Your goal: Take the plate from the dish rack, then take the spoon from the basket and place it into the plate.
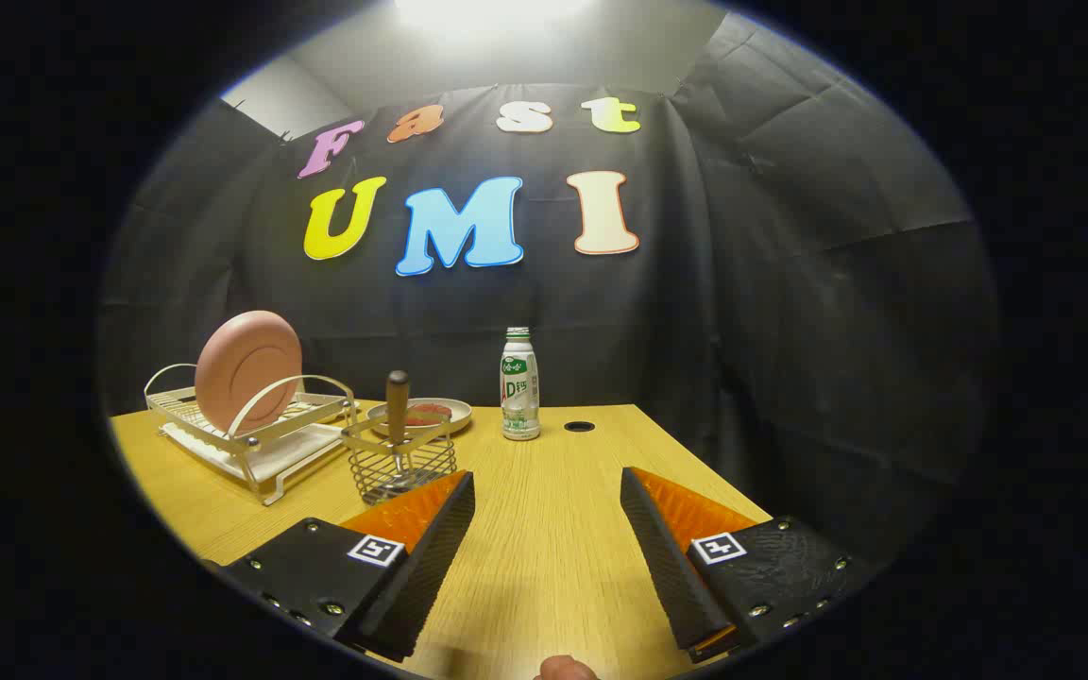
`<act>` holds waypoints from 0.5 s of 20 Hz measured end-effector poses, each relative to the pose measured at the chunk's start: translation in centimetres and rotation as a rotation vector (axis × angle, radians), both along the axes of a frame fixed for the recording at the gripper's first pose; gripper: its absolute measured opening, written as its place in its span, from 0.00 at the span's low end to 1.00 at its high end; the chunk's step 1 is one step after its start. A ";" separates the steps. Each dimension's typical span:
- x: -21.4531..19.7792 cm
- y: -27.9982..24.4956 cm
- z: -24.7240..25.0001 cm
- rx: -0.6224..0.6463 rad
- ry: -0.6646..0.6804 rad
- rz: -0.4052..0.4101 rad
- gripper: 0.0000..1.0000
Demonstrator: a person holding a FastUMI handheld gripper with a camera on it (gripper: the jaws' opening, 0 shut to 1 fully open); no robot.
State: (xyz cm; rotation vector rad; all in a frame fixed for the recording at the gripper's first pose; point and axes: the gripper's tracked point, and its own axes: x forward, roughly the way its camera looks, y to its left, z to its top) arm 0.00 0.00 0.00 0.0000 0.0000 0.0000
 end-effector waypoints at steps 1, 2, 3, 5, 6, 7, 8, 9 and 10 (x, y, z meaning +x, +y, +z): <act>1.3 -0.2 -0.2 0.017 0.008 0.000 0.95; 2.0 -0.6 -0.2 0.033 0.009 -0.013 0.95; 2.8 -1.3 0.1 0.050 0.006 -0.029 0.95; 3.3 -2.1 0.9 0.044 -0.004 -0.060 0.95; 3.3 -2.4 1.7 0.041 -0.011 -0.064 0.95; 3.1 -2.4 2.6 0.054 -0.011 -0.063 0.95; 2.7 -2.4 3.3 0.061 -0.002 -0.063 0.95; 2.1 -2.5 4.3 0.060 -0.006 -0.066 0.95; 1.5 -2.5 5.5 0.055 -0.016 -0.070 0.95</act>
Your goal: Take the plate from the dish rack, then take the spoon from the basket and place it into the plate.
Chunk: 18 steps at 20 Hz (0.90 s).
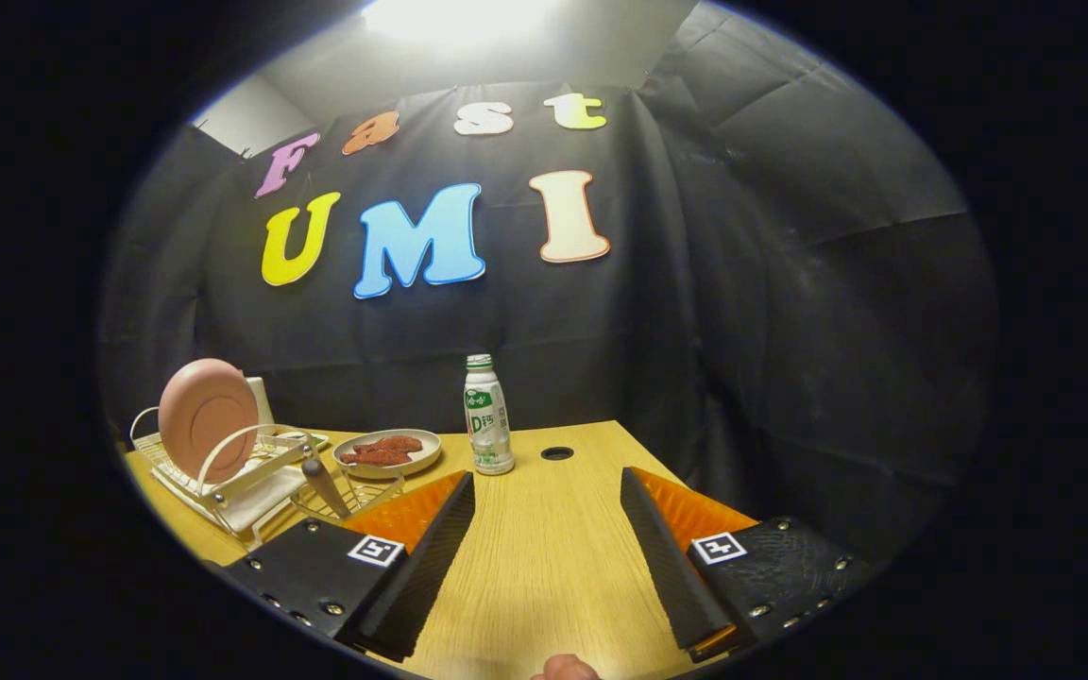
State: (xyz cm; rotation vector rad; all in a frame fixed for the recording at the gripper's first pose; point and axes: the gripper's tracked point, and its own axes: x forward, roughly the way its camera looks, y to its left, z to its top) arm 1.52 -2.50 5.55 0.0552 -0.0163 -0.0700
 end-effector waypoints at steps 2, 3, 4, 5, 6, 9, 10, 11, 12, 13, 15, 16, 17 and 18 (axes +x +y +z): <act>-1.6 1.0 2.4 -0.017 -0.004 0.009 0.95; -2.5 1.6 3.8 -0.020 -0.006 0.016 0.95; -3.4 2.5 5.1 -0.024 -0.006 0.026 0.95; -4.2 3.2 6.3 -0.032 0.002 0.026 0.95; -4.9 3.8 7.5 -0.040 0.002 0.026 0.95; -6.4 6.0 11.2 -0.033 -0.008 0.015 0.95; -6.5 6.5 12.2 -0.030 -0.015 0.014 0.95; -6.7 6.9 13.0 -0.026 -0.019 0.003 0.95; -6.8 7.5 13.9 -0.020 -0.020 0.001 0.95; -7.0 8.5 15.0 -0.016 -0.032 0.010 0.95; -6.4 10.4 16.9 -0.022 -0.059 0.028 0.95; -6.3 11.2 17.6 -0.030 -0.064 0.033 0.95; -6.2 12.2 18.4 -0.034 -0.073 0.041 0.95; -6.1 13.3 19.3 -0.037 -0.080 0.045 0.95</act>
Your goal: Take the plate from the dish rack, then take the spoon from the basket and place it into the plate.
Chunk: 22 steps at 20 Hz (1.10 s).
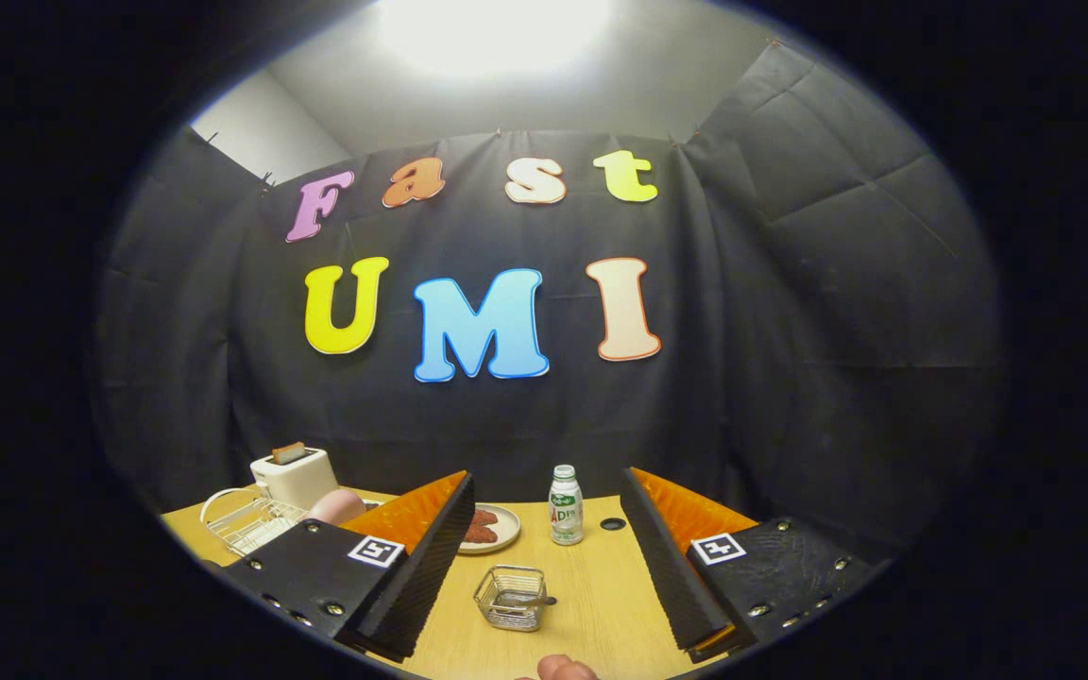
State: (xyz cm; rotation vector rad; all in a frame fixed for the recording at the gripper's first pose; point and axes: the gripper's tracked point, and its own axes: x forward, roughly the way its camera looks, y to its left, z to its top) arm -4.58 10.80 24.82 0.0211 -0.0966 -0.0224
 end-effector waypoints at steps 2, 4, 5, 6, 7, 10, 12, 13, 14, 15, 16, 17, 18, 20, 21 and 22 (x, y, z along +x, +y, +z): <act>0.6 2.5 1.0 -0.010 0.004 0.029 0.95; 1.1 4.9 1.2 -0.023 0.026 0.042 0.95; 1.4 6.0 1.2 -0.029 0.036 0.050 0.95; 1.7 7.5 1.3 -0.028 0.043 0.061 0.95; 2.1 8.6 1.2 -0.025 0.057 0.064 0.95; 3.7 12.2 0.7 -0.024 0.105 0.085 0.95; 4.4 14.4 -0.1 -0.021 0.145 0.099 0.95; 5.0 15.4 -0.4 -0.021 0.163 0.102 0.95; 5.5 16.1 -0.7 -0.022 0.185 0.099 0.95; 6.1 16.8 -1.3 -0.019 0.207 0.098 0.95; 6.6 17.7 -1.8 -0.012 0.231 0.099 0.95; 7.3 18.3 -2.4 -0.012 0.258 0.097 0.95; 7.7 18.8 -3.0 -0.015 0.291 0.096 0.95; 8.7 20.0 -4.2 -0.018 0.353 0.092 0.95; 9.1 20.4 -5.1 -0.029 0.392 0.087 0.95; 9.5 20.8 -5.7 -0.038 0.425 0.080 0.95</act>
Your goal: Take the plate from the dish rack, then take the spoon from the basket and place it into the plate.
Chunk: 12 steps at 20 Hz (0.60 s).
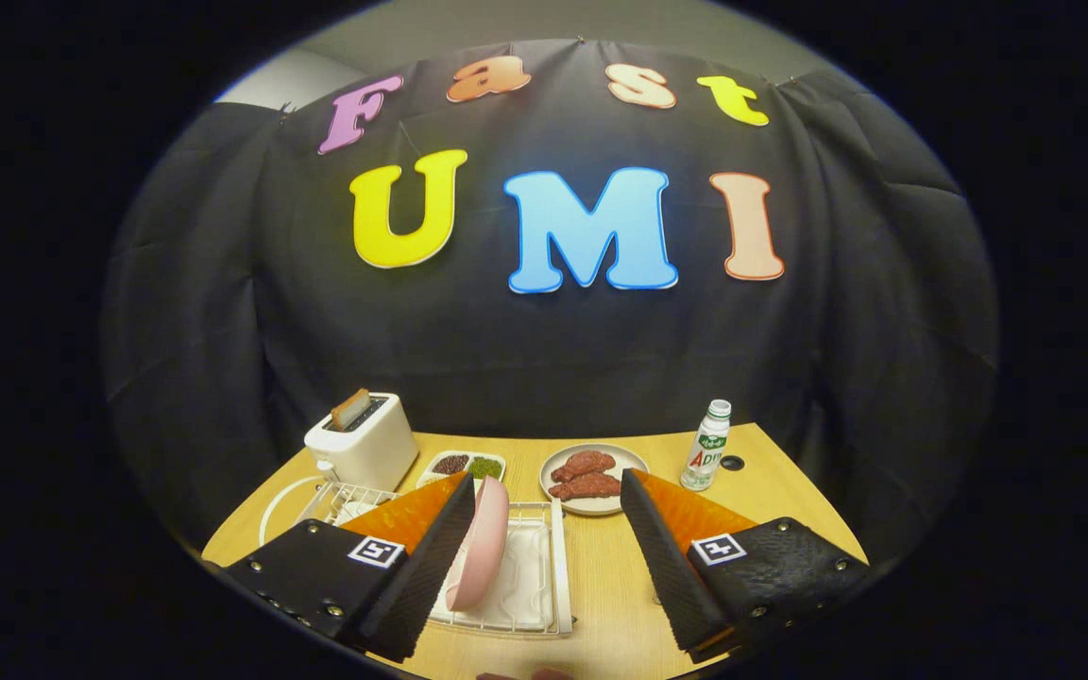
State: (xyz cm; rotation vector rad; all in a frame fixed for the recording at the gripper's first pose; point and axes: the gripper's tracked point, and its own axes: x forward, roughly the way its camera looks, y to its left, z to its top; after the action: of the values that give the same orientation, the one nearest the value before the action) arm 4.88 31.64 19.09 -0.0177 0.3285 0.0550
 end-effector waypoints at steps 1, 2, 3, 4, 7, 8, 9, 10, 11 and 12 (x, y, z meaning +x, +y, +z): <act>0.4 0.6 -0.7 -0.008 0.029 -0.002 0.95; 0.7 1.0 -1.3 -0.017 0.053 -0.005 0.95; 1.1 1.4 -1.8 -0.027 0.075 -0.010 0.95; 1.4 1.8 -2.2 -0.040 0.091 -0.016 0.95; 2.4 2.7 -3.7 -0.070 0.140 -0.041 0.95; 2.8 2.9 -4.1 -0.075 0.152 -0.048 0.95; 3.0 3.3 -4.6 -0.079 0.166 -0.054 0.95; 3.3 3.5 -4.9 -0.084 0.178 -0.057 0.95; 3.6 3.6 -5.4 -0.090 0.189 -0.063 0.95; 3.9 3.5 -5.8 -0.100 0.202 -0.073 0.95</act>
State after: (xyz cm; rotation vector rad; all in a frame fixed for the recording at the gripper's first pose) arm 8.76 35.18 13.24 -0.1000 0.5331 -0.0325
